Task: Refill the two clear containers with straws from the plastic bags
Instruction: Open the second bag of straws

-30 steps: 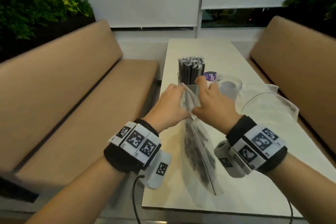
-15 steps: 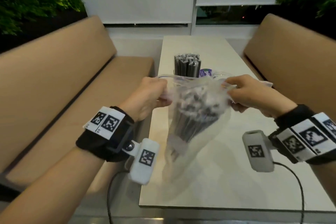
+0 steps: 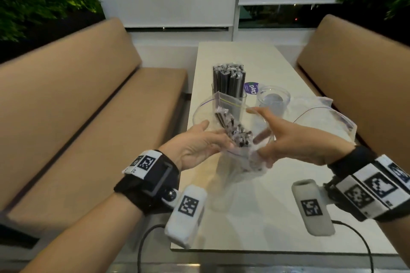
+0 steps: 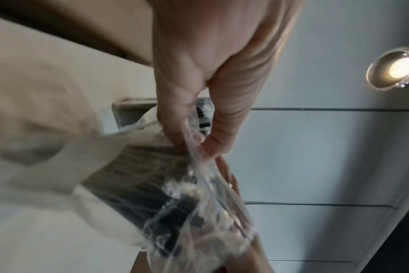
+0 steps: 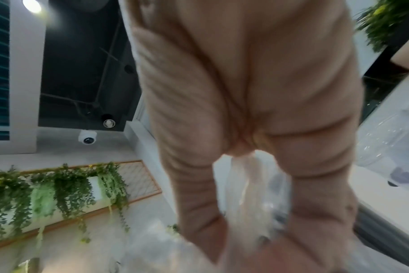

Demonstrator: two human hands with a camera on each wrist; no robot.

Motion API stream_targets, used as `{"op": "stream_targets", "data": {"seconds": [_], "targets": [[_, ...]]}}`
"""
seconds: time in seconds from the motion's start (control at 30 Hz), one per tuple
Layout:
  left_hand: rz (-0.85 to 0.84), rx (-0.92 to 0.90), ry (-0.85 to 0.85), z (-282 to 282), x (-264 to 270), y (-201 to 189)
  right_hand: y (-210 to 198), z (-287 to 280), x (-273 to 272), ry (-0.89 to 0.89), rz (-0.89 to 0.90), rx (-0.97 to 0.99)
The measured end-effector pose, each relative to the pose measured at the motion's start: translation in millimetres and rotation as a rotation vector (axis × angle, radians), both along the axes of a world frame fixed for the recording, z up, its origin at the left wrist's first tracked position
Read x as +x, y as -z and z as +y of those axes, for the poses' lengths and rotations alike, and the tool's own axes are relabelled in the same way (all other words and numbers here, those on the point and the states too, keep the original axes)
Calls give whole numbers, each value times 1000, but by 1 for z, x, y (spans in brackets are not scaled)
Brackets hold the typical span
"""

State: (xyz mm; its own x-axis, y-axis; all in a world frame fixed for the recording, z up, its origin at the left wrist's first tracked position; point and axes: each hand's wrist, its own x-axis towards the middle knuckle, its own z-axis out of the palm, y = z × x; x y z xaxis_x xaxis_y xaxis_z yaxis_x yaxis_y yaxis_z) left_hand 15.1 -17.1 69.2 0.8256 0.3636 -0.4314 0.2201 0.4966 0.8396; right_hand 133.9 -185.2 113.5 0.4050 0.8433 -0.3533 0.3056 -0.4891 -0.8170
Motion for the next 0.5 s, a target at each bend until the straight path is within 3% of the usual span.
{"op": "stream_targets", "data": {"seconds": [0.1, 0.2, 0.27, 0.37, 0.5], "targets": [[-6, 107, 6, 11, -4, 4, -3, -8, 12, 100, -33, 44], [146, 443, 28, 18, -10, 2, -1, -10, 25, 256, -181, 91], [182, 556, -8, 18, -8, 6, 3, -4, 22, 312, -241, 157], [142, 529, -80, 15, -2, 15, 9, 4, 14, 433, -123, 341], [76, 402, -81, -2, 8, 29, 22, 14, -12, 248, -152, 183]]}}
